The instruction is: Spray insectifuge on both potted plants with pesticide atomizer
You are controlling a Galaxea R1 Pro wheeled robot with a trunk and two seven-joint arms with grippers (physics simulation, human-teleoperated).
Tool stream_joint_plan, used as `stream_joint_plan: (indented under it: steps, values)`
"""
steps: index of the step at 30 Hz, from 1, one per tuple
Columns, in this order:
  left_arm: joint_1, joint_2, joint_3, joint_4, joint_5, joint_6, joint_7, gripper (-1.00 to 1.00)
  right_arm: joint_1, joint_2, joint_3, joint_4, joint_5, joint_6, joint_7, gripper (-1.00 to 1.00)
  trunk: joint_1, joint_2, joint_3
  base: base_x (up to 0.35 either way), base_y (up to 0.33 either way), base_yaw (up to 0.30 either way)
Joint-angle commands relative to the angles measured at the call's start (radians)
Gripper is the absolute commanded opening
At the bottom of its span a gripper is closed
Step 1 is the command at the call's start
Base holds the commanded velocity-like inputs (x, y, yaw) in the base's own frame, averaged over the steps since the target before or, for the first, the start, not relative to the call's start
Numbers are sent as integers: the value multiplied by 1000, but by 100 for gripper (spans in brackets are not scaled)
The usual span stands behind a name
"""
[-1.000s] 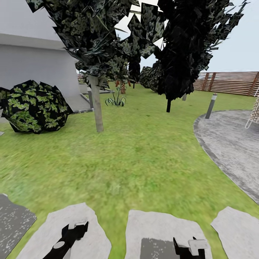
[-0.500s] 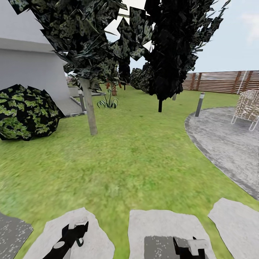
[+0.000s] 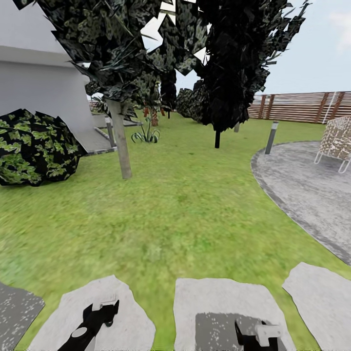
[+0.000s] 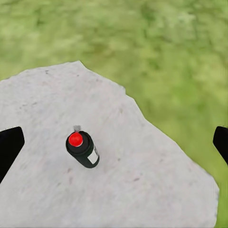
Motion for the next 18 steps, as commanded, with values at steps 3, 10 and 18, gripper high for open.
stream_joint_plan:
  steps: [3,10,18]
  values:
    - [-1,0,4,1,-7,-31,-1,100,0,0,0,1,0,-3,-1,100,11,-22,-15,0,0,0]
    - [0,4,3,2,-6,-98,0,100,0,0,0,2,-1,-4,-1,100,38,-71,-48,0,0,0]
    - [0,9,4,2,-6,-101,0,100,0,0,-1,17,-1,-3,-1,100,62,-113,-88,0,0,0]
